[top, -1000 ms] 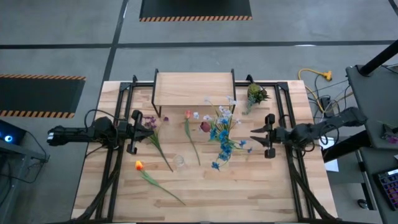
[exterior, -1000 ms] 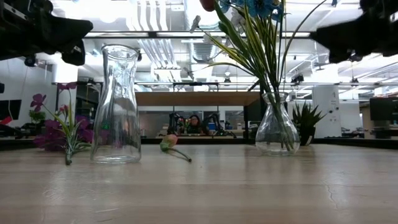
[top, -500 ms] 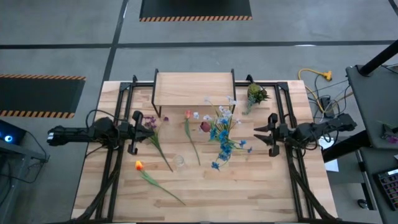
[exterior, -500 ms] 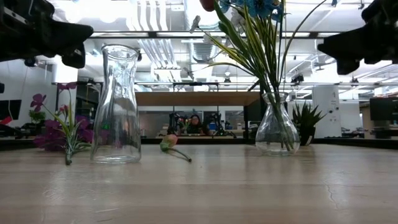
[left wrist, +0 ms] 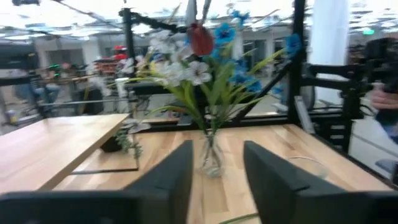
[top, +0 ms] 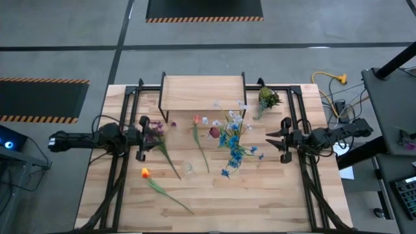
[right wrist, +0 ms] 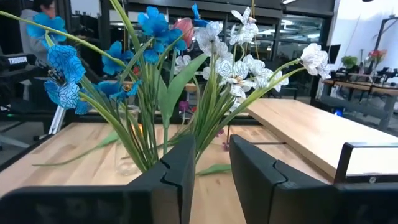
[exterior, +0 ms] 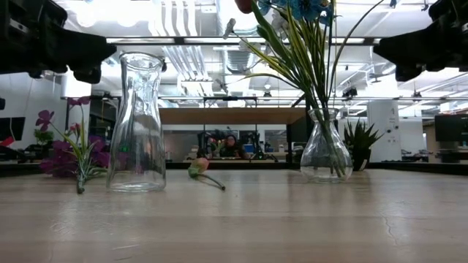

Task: Pick and place flowers into a vace then onto a shelf
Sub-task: Put the purple flowers into the left crystal vase

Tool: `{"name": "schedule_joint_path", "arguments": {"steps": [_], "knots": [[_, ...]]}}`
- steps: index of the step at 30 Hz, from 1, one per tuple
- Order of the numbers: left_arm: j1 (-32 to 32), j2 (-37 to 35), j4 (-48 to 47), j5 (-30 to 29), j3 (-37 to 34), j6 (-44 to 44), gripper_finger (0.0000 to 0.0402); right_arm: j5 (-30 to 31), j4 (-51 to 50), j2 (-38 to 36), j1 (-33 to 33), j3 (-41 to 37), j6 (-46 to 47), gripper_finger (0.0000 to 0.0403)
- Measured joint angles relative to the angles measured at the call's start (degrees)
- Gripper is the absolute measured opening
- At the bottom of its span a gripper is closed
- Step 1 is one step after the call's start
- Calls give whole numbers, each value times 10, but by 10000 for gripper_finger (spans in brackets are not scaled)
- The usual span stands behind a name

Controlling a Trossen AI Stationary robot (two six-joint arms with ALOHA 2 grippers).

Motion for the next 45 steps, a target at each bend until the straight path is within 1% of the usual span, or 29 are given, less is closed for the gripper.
{"name": "schedule_joint_path", "arguments": {"steps": [3, 6, 9, 13, 16, 18, 22, 24, 26, 29, 34, 36, 40, 45], "knots": [[0, 0, 1, -10, 0, -14, 171, 0, 8, 0, 0, 0, -13, 86], [0, 0, 1, -10, 0, -41, 191, 0, 12, -1, 0, 0, -22, 82], [0, 0, 2, -9, 0, -67, 196, 0, 13, 0, 0, 0, -32, 82], [0, 0, 25, -9, 0, -95, 196, -7, -9, 1, 0, 0, 15, 85], [0, 0, 59, -14, 0, -141, 196, -8, -7, 0, 0, 0, 13, 88], [0, 0, 70, -41, 4, -178, 196, -8, -8, 0, 0, 0, 3, 90], [0, 2, 70, -123, 16, -273, 196, -7, -8, 0, 0, 0, -15, 90], [0, 6, 61, -151, 21, -306, 196, -6, -8, 0, 0, 0, -26, 88], [0, 12, 31, -162, 33, -340, 196, -6, -8, 0, 0, 0, -41, 84], [0, 30, -48, -172, 63, -417, 196, -6, -9, 1, 0, 0, -55, 78], [0, 79, -189, -174, 141, -509, 196, -6, -19, 0, 0, 0, -7, 71], [0, 104, -253, -176, 183, -540, 196, -6, -14, -1, 0, 0, -20, 70], [0, 169, -395, -180, 288, -616, 196, -6, -14, 0, 0, 0, -52, 73], [0, 274, -510, -187, 416, -683, 196, -5, -4, 0, 0, 0, -41, 77]]}}
